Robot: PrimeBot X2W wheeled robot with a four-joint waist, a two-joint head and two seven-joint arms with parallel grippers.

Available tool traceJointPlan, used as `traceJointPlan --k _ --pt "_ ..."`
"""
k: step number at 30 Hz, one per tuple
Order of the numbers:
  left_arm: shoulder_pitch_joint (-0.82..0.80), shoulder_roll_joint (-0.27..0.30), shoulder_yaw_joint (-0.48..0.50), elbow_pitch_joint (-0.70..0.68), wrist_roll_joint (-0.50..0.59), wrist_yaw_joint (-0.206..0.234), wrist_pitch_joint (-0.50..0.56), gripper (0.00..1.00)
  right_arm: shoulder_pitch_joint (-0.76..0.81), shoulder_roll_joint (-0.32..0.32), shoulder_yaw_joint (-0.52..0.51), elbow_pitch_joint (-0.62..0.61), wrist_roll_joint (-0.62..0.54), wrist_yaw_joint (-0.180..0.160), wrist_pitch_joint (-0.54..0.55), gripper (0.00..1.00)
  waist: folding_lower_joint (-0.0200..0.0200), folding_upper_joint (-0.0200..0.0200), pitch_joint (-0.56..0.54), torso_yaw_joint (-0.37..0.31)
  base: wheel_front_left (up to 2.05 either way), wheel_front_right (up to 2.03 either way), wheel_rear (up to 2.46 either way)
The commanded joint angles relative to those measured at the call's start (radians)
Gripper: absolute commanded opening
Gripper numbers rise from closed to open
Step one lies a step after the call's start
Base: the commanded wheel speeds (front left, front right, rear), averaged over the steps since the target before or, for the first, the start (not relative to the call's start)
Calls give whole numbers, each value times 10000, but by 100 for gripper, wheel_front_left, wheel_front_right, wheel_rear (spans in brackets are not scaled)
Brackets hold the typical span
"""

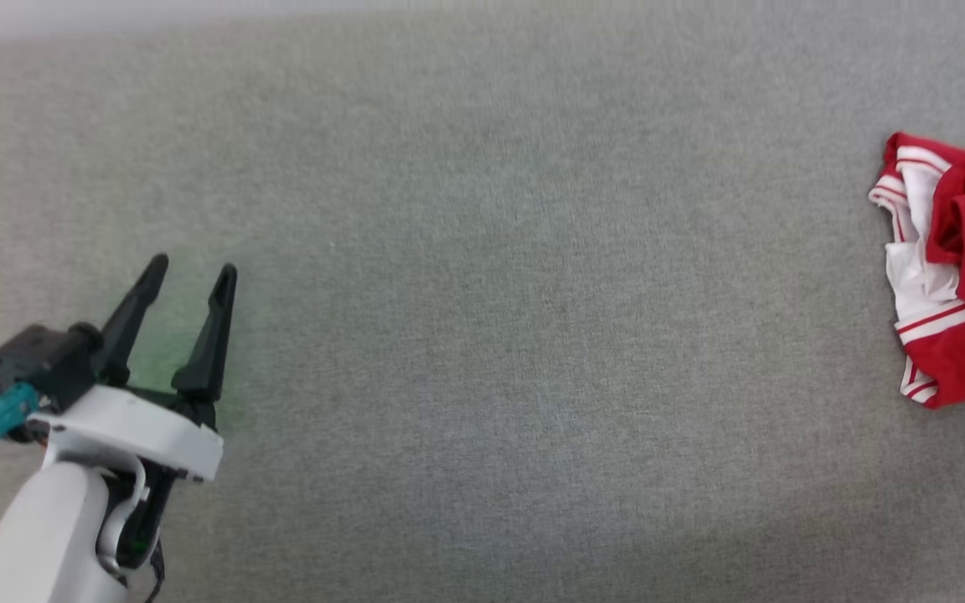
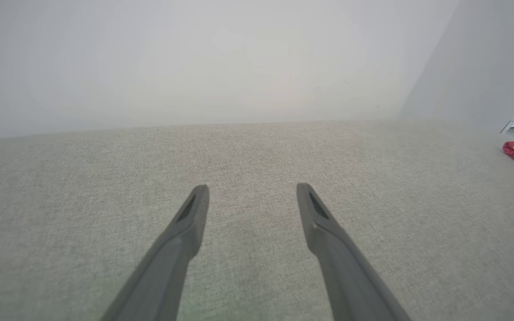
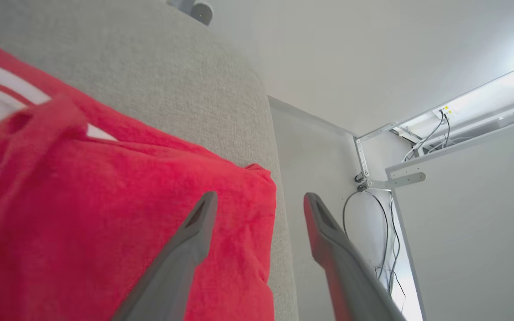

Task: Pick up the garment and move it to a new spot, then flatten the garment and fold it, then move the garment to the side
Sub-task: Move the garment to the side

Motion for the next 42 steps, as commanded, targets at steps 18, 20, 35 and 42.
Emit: traceJointPlan --k 18,20,35,42 --pt "1950 -406 1200 423 270 1 -31 100 924 1920 -190 1124 420 -23 -3515 100 -1 0 -2856 801 0 0 0" --pt "2186 -491 1361 396 297 1 -29 100 1098 2156 -216 1161 355 -23 -3860 100 -1 0 -3086 848 0 0 0" --pt "3387 -912 2773 104 1408 1 -31 100 2823 3424 -297 -350 446 -23 -4634 100 -1 0 -3966 1235 0 0 0" --pt "3890 -1191 3605 -175 2098 1 -31 100 4262 3910 -259 -2287 459 -23 -4642 100 -1 0 -4126 1364 0 0 0"
